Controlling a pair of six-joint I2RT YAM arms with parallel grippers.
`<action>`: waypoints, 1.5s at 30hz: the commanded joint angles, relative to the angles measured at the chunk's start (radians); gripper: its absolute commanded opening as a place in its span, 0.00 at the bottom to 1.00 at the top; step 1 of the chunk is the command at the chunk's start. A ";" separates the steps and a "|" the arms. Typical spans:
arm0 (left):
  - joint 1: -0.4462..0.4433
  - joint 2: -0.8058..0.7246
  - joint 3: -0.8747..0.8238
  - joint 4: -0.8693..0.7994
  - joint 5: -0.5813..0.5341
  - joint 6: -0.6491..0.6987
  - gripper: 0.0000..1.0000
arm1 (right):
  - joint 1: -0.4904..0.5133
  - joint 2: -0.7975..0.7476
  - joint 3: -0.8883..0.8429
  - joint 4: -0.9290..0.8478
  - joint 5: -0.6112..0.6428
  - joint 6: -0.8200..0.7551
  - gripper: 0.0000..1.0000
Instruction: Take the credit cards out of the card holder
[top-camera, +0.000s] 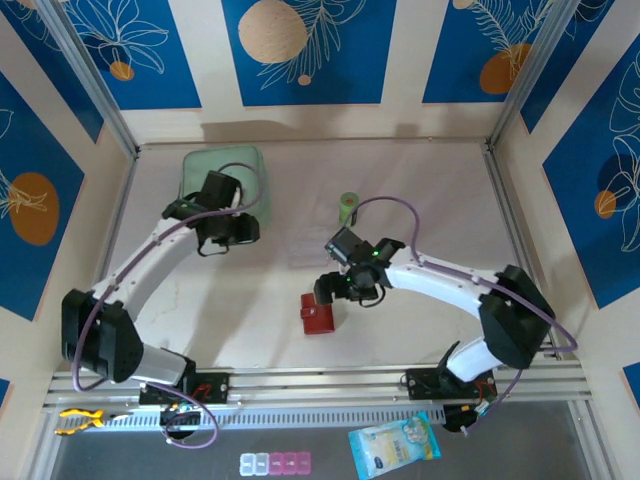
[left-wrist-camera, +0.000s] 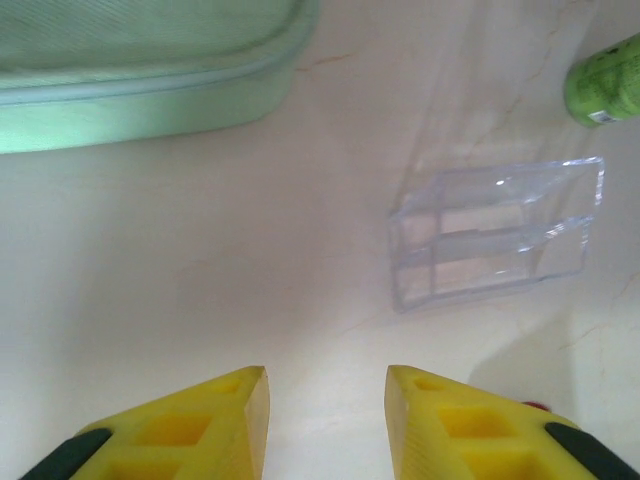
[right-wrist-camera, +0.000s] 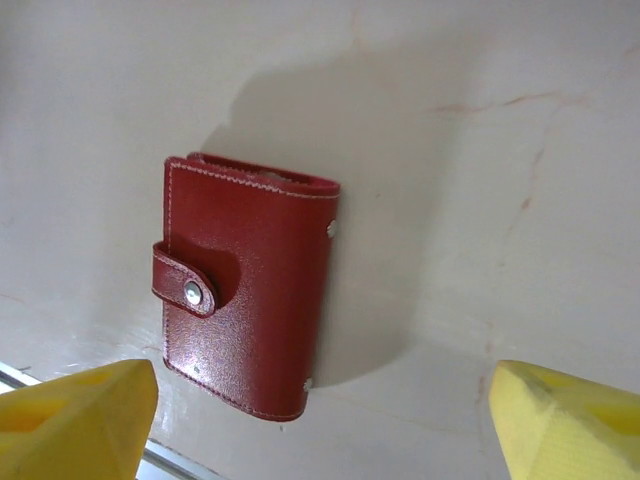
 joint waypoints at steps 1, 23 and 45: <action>0.079 -0.048 -0.011 -0.077 0.058 0.146 0.36 | 0.021 0.071 0.053 -0.005 0.014 0.073 0.91; 0.167 -0.127 -0.154 0.024 0.010 0.183 0.38 | 0.098 0.389 0.317 0.048 -0.098 0.049 0.97; 0.176 -0.134 -0.156 0.015 -0.037 0.182 0.39 | 0.334 0.534 0.544 -0.123 -0.187 -0.009 0.97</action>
